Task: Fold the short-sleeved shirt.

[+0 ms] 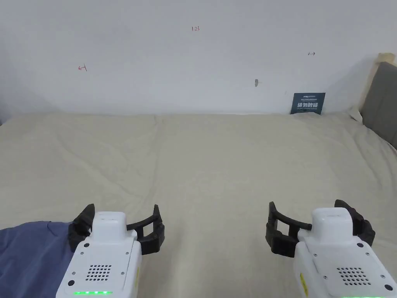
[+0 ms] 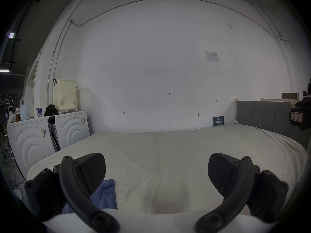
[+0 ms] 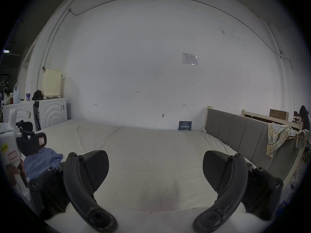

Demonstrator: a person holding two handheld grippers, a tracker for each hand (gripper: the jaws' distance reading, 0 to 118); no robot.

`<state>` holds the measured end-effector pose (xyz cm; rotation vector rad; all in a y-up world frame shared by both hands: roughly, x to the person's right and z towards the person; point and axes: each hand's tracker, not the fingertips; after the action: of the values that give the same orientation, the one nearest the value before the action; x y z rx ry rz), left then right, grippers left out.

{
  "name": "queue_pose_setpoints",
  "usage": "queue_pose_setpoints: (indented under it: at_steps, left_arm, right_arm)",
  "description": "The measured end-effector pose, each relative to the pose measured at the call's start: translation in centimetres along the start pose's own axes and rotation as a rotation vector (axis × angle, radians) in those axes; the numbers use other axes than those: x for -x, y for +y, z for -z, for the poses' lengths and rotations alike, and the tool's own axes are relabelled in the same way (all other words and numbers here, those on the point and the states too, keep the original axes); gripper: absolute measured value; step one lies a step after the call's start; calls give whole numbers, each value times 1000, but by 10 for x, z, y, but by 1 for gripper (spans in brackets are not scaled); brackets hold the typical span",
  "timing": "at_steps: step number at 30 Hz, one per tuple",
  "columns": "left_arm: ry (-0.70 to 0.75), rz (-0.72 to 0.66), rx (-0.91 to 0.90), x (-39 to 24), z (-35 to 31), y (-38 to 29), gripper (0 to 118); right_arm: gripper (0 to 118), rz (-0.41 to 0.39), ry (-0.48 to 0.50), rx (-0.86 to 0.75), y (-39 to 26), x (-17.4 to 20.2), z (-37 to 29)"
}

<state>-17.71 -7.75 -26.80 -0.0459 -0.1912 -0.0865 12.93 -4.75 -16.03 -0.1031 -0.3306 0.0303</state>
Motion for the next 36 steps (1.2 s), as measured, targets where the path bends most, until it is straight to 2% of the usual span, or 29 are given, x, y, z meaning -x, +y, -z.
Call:
queue_pose_setpoints:
  at_steps: [10,13,14,16,18,21,23,24,26,27,29,31,33,36]
  left_arm:
    - [-2,-39,-3,3,0,5,118]
    - [-17,-179,5,10,3,7,118]
    - [-36,-247,14,13,5,8,118]
    - [-135,-481,44,23,5,14,118]
    - [-271,-875,81,43,9,10,118]
    - [-371,-1468,103,59,14,-9,118]
    - [-449,-1661,140,60,18,-21,118]
    - [-467,-1693,163,60,20,-24,118]
    - [-466,-1649,177,61,21,-22,118]
    - [-457,-1571,176,59,21,-17,118]
    - [-353,-1299,175,56,18,3,118]
    - [-251,-957,136,43,11,27,118]
    - [-170,-639,70,28,7,43,118]
    - [-41,-220,-7,4,2,49,118]
  right_arm:
    - [114,-13,-3,-9,4,4,-1]
    - [113,-117,-43,-46,11,13,-5]
    - [113,-165,-60,-62,13,17,-7]
    - [113,-325,-144,-109,17,29,-10]
    - [113,-591,-288,-204,16,46,-13]
    - [113,-954,-432,-400,4,58,-15]
    - [113,-1108,-495,-495,-2,62,-15]
    - [113,-1125,-496,-517,-2,61,-15]
    - [113,-1057,-465,-494,2,57,-15]
    - [113,-968,-430,-446,7,55,-15]
    - [113,-777,-379,-354,18,47,-14]
    - [113,-566,-314,-263,28,36,-11]
    - [113,-350,-229,-193,33,24,-11]
    - [113,-72,-87,-122,37,5,-8]
